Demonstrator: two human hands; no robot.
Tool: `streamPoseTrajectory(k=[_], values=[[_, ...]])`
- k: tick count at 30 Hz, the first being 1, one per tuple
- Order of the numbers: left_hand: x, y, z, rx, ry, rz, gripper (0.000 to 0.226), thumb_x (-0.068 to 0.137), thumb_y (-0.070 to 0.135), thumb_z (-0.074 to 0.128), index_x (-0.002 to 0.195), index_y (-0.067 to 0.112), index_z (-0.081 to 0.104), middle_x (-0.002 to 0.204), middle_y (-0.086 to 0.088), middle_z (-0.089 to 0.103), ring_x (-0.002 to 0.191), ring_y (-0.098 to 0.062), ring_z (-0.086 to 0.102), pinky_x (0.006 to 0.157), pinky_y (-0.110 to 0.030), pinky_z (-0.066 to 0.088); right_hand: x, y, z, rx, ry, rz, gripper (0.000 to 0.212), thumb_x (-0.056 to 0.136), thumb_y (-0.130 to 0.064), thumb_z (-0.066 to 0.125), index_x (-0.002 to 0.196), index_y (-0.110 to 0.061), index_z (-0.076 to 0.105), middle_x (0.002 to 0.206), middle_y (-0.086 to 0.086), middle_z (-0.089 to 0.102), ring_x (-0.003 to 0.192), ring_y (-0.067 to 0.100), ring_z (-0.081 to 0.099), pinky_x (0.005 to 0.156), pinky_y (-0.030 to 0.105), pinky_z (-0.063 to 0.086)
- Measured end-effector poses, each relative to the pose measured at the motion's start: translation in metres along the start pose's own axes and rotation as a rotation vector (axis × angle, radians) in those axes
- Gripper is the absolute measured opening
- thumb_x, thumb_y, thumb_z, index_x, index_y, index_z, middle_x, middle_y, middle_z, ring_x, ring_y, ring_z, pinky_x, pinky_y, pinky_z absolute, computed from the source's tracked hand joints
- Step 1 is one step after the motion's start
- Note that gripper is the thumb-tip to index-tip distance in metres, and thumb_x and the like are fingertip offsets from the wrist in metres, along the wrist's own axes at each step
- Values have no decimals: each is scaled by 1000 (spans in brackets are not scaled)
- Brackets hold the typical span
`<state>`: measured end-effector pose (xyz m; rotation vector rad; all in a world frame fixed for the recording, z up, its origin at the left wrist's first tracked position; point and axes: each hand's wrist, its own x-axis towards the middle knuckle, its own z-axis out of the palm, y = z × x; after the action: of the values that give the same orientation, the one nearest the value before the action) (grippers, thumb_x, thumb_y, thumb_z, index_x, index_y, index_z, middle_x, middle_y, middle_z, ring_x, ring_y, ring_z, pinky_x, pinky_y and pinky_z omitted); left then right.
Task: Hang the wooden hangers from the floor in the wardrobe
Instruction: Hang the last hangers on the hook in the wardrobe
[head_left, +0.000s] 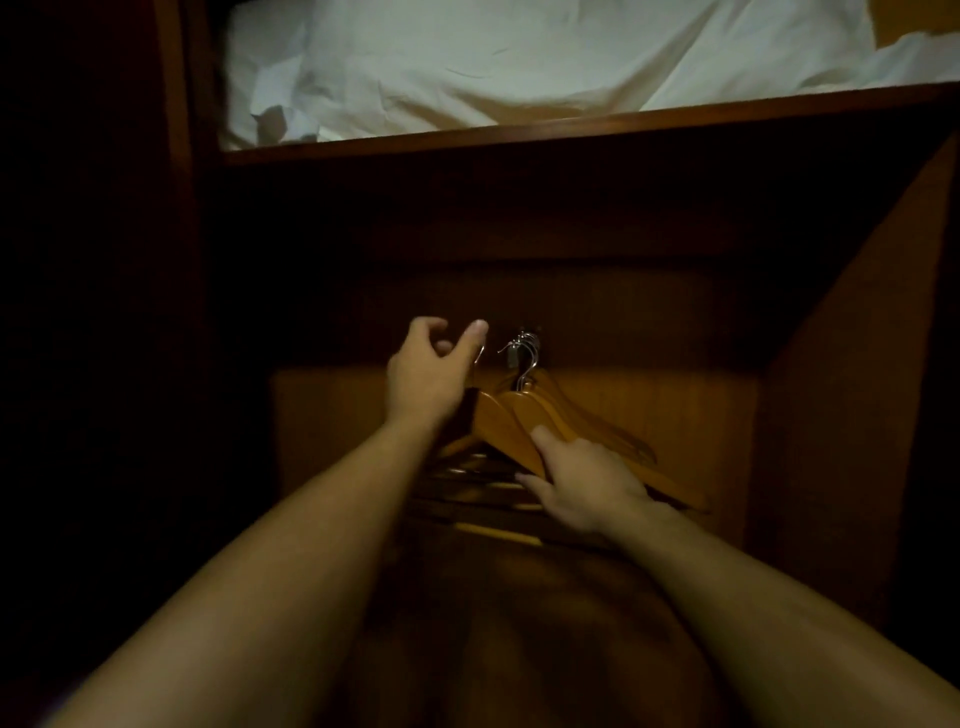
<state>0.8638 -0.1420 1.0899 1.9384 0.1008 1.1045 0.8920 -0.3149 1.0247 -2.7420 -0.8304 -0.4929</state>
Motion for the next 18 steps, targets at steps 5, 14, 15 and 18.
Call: streamPoseTrajectory(k=[5,14,15,18], values=[[15,11,3,-224,-309,17,18,99,30,55,109,22,69,106,-1,69,98,-19,66,87,-38,54,-21,14,-7,-60,-36,-14,43,100,-50,49,135,-29,37,115,2,63,99,22,63,85,37,53],[10,13,27,-428,-394,-87,17,100,21,55,114,20,66,101,4,72,90,-6,67,64,-17,50,-28,60,-16,-69,-34,26,33,99,-52,49,122,-30,43,97,-4,62,80,13,62,73,33,55],[11,8,32,-413,-342,-103,15,99,21,56,111,21,66,102,2,71,93,-10,67,67,-18,51,-25,64,-16,-56,-20,39,33,99,-52,49,122,-30,42,95,-4,60,78,13,61,70,32,52],[13,-21,39,-176,-293,-113,15,94,15,63,107,23,66,107,1,66,101,-21,63,78,-28,49,-16,75,-16,2,12,86,32,99,-52,50,120,-29,43,91,-5,59,76,14,61,72,35,55]])
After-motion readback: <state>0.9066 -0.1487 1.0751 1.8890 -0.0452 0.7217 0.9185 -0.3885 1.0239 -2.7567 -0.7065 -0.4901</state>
